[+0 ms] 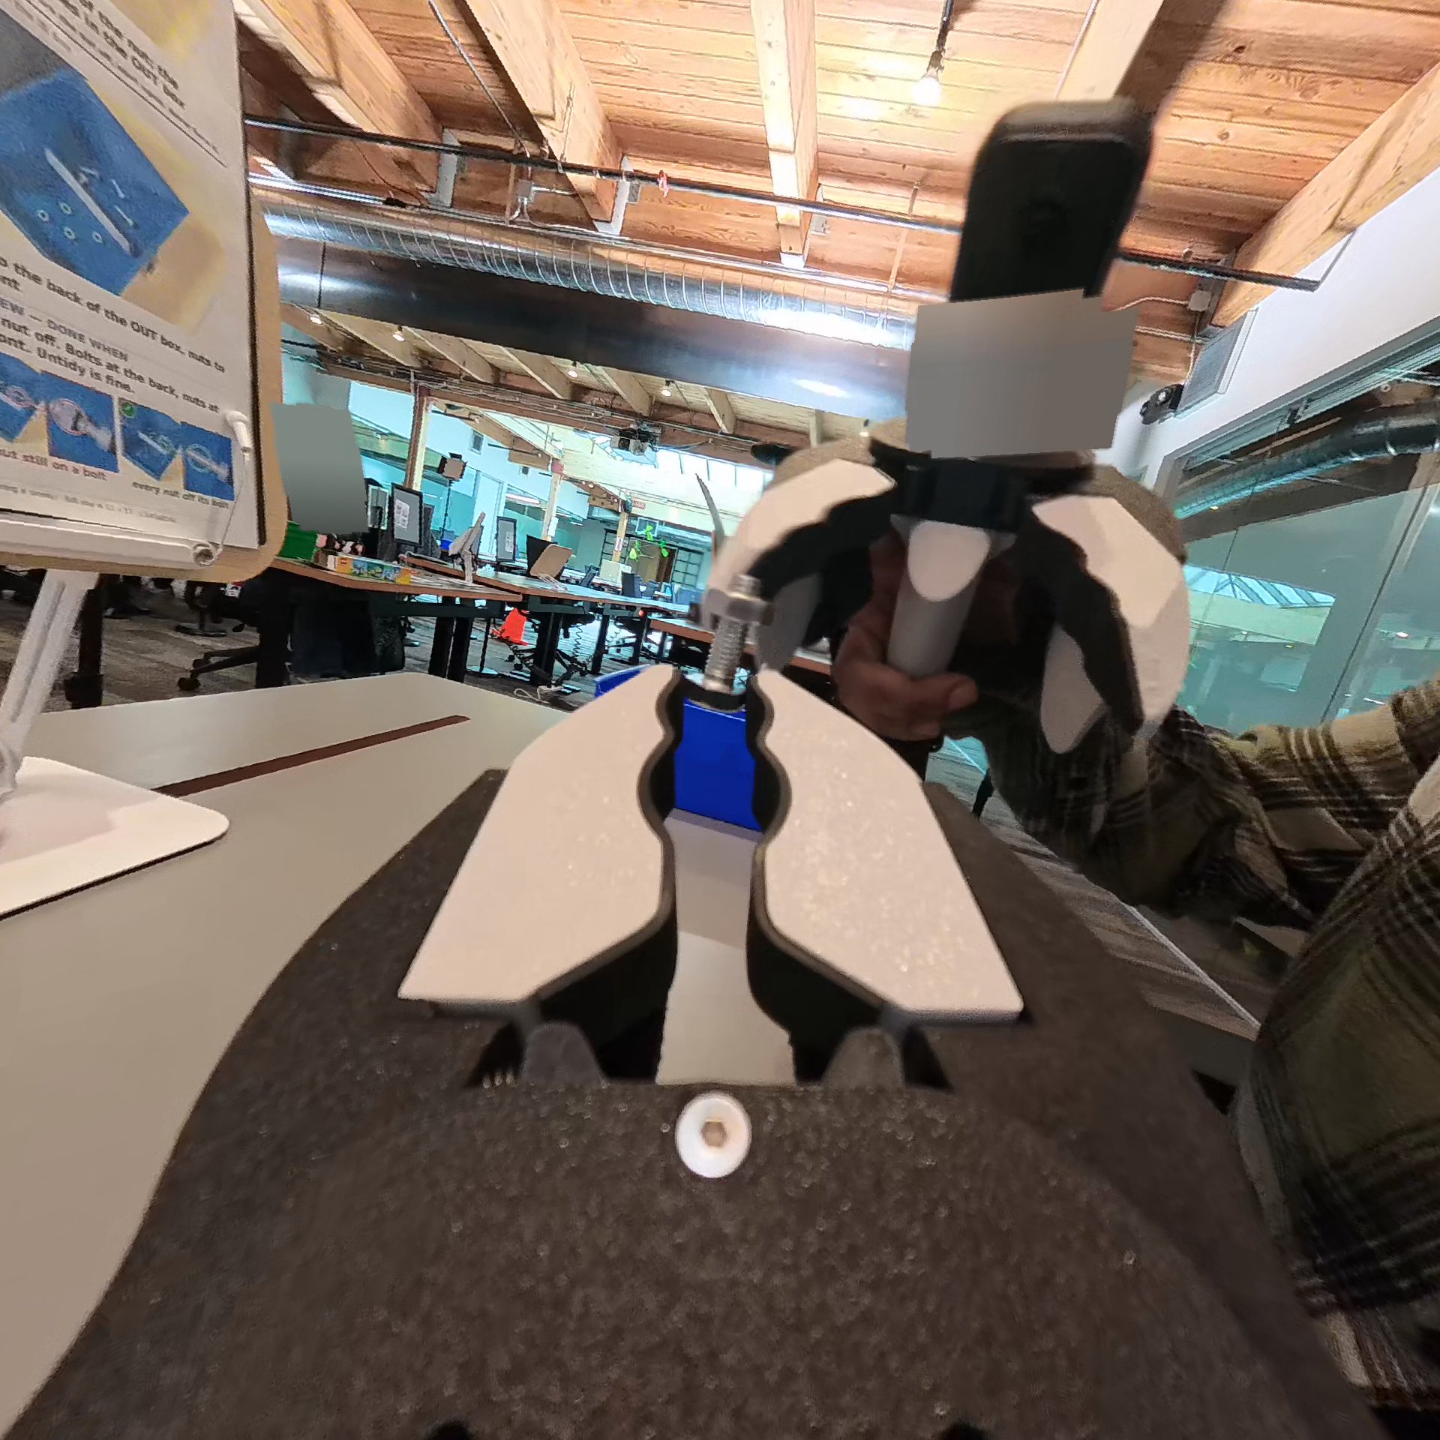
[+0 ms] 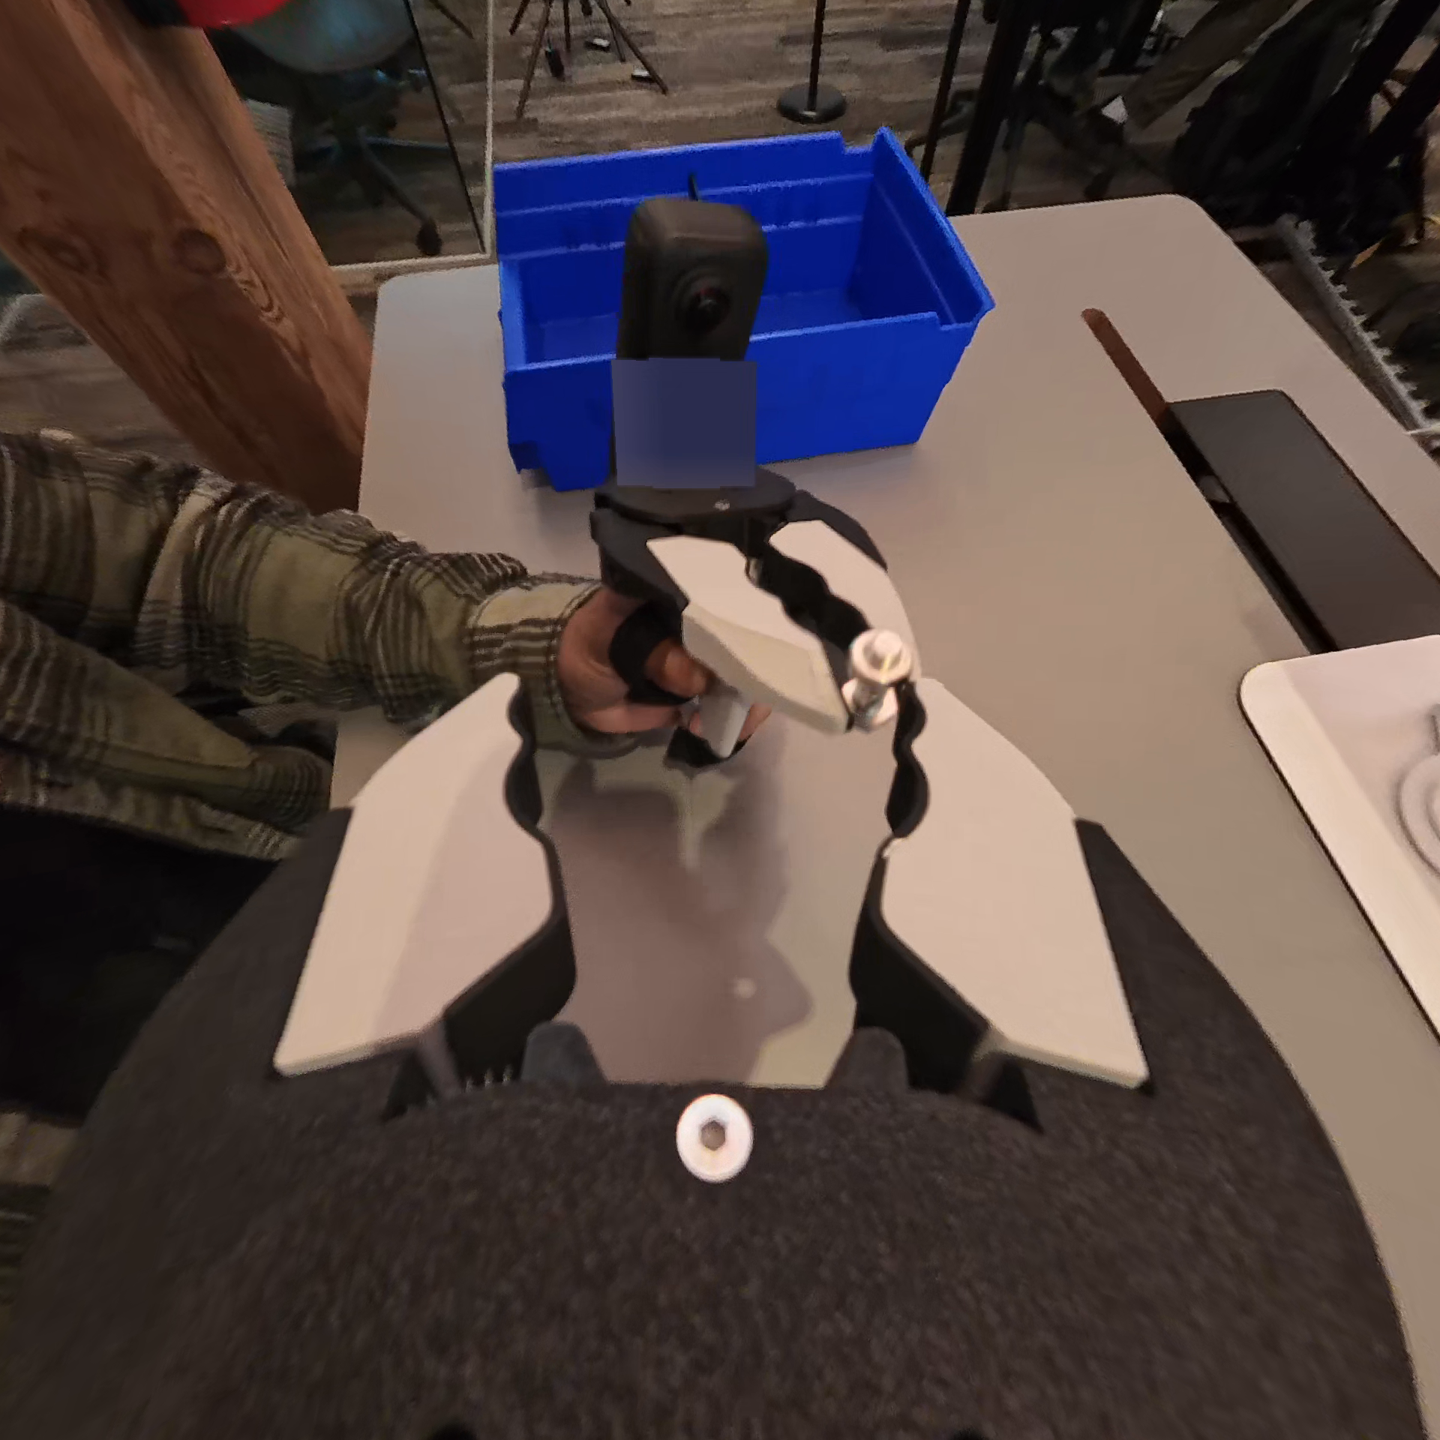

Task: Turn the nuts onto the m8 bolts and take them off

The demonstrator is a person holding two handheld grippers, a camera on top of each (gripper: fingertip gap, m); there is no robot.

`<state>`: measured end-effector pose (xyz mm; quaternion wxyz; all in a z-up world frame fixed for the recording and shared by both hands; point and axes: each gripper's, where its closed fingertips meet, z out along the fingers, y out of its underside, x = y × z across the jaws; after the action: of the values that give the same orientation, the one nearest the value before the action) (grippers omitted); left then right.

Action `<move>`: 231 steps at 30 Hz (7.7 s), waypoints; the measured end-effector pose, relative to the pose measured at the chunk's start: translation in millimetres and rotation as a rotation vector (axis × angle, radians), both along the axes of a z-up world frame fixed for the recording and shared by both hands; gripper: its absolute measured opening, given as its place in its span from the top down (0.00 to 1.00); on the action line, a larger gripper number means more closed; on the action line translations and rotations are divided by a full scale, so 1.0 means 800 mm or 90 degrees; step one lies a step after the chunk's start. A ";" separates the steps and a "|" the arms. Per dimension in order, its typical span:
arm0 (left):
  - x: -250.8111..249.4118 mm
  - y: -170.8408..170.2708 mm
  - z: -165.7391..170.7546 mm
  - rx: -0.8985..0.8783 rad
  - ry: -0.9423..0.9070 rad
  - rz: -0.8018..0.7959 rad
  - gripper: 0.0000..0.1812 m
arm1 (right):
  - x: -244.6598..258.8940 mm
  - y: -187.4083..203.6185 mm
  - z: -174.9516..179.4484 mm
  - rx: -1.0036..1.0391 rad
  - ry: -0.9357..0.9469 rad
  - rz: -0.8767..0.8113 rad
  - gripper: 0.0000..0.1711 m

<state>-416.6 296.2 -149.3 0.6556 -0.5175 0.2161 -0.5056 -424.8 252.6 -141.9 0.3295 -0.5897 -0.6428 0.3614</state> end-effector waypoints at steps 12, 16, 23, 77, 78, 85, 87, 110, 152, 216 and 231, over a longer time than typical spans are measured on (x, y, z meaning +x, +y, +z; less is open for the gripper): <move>-0.002 0.002 -0.001 -0.008 -0.001 0.002 0.92 | 0.008 -0.006 0.000 0.025 0.000 -0.005 0.53; 0.001 0.001 -0.003 -0.011 0.001 -0.004 0.92 | 0.005 0.007 0.016 0.042 0.021 -0.027 0.52; -0.003 0.003 -0.002 -0.010 0.001 0.003 0.92 | 0.009 -0.009 0.001 0.020 0.001 -0.003 0.53; 0.164 -0.066 -0.044 -0.114 0.239 -0.164 0.92 | 0.180 -0.019 -0.020 -0.055 0.087 -0.153 0.65; 0.170 -0.069 -0.044 -0.114 0.247 -0.171 0.92 | 0.180 -0.018 -0.022 -0.049 0.080 -0.153 0.65; 0.184 -0.075 -0.031 -0.096 0.257 -0.187 0.92 | 0.184 -0.019 -0.026 -0.049 0.057 -0.128 0.78; 0.183 -0.074 -0.031 -0.095 0.256 -0.186 0.92 | 0.185 -0.019 -0.024 -0.054 0.058 -0.122 0.83; 0.231 -0.048 -0.006 -0.171 0.165 -0.232 0.68 | 0.256 0.011 0.031 -0.090 0.148 -0.173 0.92; 0.057 -0.134 0.002 -0.182 0.191 -0.017 0.73 | 0.513 0.150 0.003 0.020 0.027 -0.607 0.45; -0.526 0.031 -0.198 -0.440 1.183 0.110 0.93 | 0.116 0.071 -0.100 -0.058 0.171 -0.231 0.61; -0.527 0.031 -0.211 -0.479 1.218 0.080 0.95 | 0.117 0.060 -0.088 -0.047 0.172 -0.215 0.63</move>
<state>-838.5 320.9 -318.2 0.0299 -0.8857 0.4480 0.1181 -331.0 300.7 -212.3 0.4469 -0.6466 -0.4713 0.4000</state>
